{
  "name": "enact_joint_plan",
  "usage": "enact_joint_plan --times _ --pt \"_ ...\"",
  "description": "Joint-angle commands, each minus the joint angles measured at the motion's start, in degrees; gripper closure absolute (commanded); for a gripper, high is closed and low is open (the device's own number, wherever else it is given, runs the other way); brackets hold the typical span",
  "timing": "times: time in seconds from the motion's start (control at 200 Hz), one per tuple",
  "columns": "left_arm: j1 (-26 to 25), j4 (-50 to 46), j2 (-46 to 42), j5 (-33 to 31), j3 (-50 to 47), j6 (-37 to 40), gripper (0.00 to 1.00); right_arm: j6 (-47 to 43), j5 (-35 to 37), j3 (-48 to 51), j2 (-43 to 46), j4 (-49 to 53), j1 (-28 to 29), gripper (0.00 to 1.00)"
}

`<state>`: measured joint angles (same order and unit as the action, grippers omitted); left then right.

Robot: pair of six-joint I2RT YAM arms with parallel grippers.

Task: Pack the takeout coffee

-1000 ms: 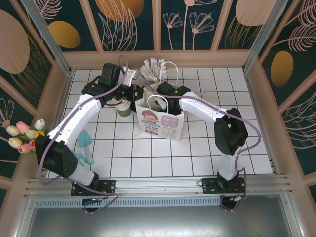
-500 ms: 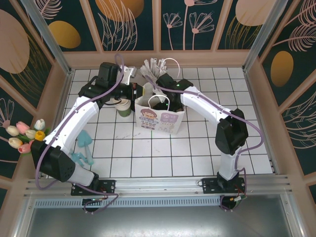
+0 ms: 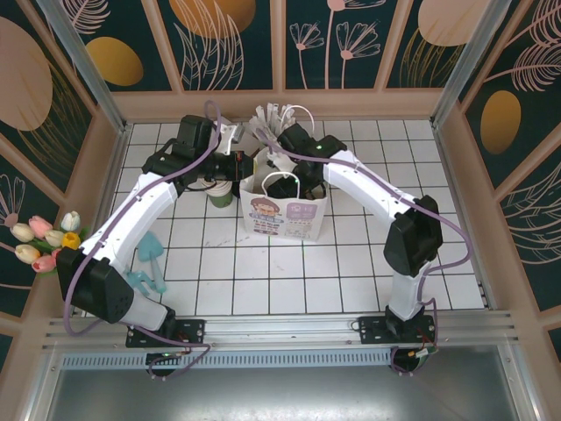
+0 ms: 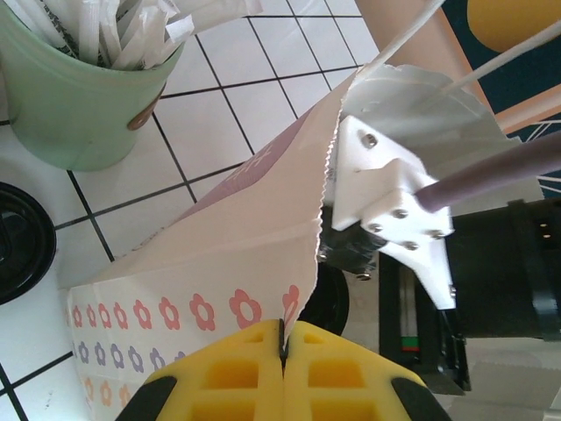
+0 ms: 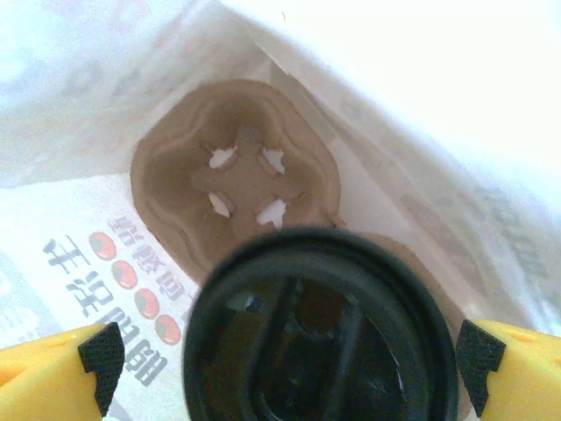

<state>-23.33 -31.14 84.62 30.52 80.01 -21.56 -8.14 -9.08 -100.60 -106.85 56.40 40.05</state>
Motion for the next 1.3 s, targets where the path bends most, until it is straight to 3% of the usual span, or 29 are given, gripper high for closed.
enact_joint_plan --times 0.0,0.946,1.126,1.291 --pt "-0.44 0.12 -1.38 -0.49 -0.37 -1.60 1.00 -3.40 -0.85 -4.05 2.61 1.58 -0.42 0.01" --pt "-0.48 -1.37 -1.21 -3.92 -0.33 -1.12 1.00 -6.65 -1.70 -7.53 4.84 4.22 -0.15 0.01" --pt "-0.48 -0.77 -0.79 -3.41 -0.86 -1.29 1.00 -5.70 -3.28 -7.15 10.01 -3.49 -0.09 0.01" --pt "-0.50 -0.29 -1.11 -3.35 -1.32 -1.55 1.00 -6.26 -4.87 -1.05 17.15 -15.72 -0.29 0.01"
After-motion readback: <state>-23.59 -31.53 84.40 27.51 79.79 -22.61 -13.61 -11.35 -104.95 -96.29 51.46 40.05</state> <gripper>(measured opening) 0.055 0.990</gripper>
